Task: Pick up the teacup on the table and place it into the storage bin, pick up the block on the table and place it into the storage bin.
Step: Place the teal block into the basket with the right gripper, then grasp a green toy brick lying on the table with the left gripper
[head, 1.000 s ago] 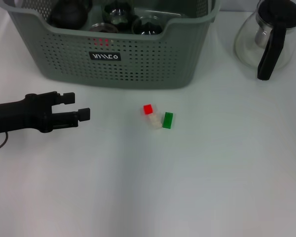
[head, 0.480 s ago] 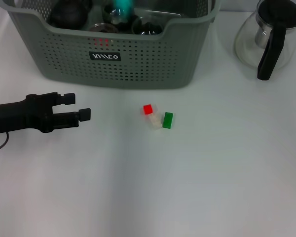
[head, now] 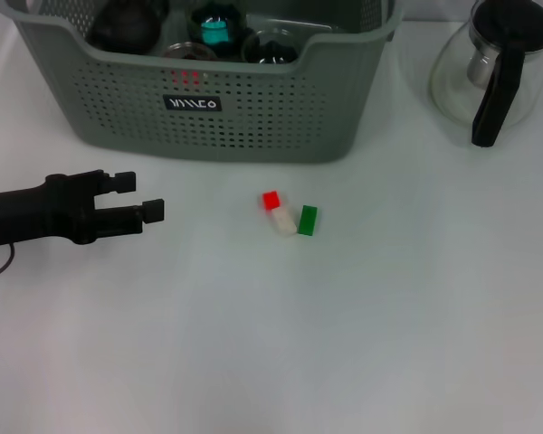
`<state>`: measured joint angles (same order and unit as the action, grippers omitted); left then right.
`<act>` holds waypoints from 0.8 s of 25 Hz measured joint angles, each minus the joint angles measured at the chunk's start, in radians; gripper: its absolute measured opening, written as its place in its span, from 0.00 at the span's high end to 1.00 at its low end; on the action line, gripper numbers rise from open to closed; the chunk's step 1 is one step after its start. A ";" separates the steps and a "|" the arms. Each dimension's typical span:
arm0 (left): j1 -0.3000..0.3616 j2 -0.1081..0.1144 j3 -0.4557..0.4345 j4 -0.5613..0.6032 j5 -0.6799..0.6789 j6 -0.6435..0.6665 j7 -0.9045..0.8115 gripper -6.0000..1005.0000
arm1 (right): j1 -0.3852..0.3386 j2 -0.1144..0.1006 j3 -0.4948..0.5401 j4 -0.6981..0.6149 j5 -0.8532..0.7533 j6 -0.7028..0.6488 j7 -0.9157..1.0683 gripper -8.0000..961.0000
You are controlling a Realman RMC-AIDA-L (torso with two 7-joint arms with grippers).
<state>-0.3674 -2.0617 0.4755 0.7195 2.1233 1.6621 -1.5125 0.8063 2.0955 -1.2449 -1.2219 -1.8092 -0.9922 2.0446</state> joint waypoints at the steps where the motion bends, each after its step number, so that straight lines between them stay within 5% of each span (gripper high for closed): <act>1: 0.001 -0.001 0.000 0.000 0.000 -0.003 0.000 0.18 | -0.040 0.000 0.010 -0.019 0.059 -0.043 -0.046 0.13; 5: 0.006 -0.003 0.000 0.000 0.000 -0.009 0.000 0.18 | -0.159 -0.006 0.078 -0.031 0.197 -0.299 -0.182 0.07; 11: 0.024 0.006 -0.001 0.023 0.011 0.005 0.000 0.18 | -0.251 -0.028 0.189 -0.073 0.094 -0.655 -0.241 0.05; 20: 0.055 0.016 -0.106 0.104 0.077 0.170 0.008 0.18 | -0.251 -0.014 0.218 -0.154 -0.146 -0.821 -0.179 0.05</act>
<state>-0.3122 -2.0453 0.3695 0.8237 2.2001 1.8324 -1.5045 0.5554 2.0814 -1.0274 -1.3760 -1.9554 -1.8133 1.8655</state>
